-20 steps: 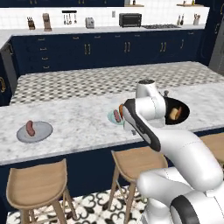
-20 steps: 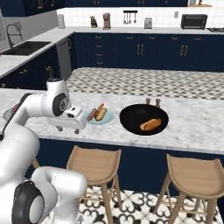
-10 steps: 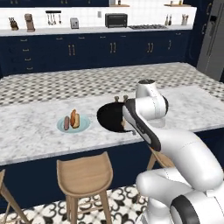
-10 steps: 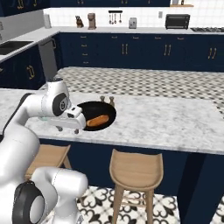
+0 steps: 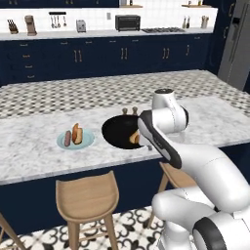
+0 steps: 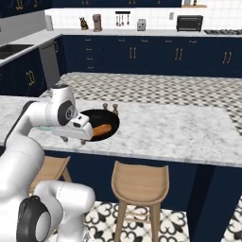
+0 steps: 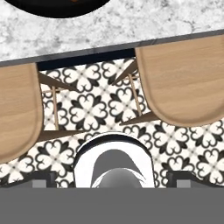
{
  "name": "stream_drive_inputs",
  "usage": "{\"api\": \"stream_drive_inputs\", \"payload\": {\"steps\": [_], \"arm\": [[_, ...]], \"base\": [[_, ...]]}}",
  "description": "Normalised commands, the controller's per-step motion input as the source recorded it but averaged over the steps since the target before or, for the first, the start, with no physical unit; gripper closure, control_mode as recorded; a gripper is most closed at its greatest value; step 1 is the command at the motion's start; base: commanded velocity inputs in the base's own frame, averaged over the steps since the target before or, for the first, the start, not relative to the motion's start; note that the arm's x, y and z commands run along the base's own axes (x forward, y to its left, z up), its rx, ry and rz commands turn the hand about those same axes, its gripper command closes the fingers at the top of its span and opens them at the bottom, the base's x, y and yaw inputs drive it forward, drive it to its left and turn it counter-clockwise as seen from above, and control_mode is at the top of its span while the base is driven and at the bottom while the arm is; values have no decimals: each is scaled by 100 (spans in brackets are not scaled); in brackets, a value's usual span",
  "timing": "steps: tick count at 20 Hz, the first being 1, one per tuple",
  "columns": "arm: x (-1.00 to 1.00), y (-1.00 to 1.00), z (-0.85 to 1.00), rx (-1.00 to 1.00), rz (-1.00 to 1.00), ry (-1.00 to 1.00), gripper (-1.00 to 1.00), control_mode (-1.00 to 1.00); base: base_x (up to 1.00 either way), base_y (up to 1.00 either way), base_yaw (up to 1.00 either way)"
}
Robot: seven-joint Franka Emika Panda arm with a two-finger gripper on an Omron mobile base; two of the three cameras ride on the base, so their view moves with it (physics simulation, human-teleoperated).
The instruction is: Place one bun and one sausage from the bowl on each plate.
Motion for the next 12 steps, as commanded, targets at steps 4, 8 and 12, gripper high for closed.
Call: {"api": "stream_drive_inputs", "payload": {"steps": [4,8,12], "arm": [[0,0,0,0,0,0,-100,100],[0,0,0,0,0,0,-100,100],[10,0,6,-1,2,0,-100,-100]], "base": [[39,95,-18],[33,86,-13],[0,0,0]]}}
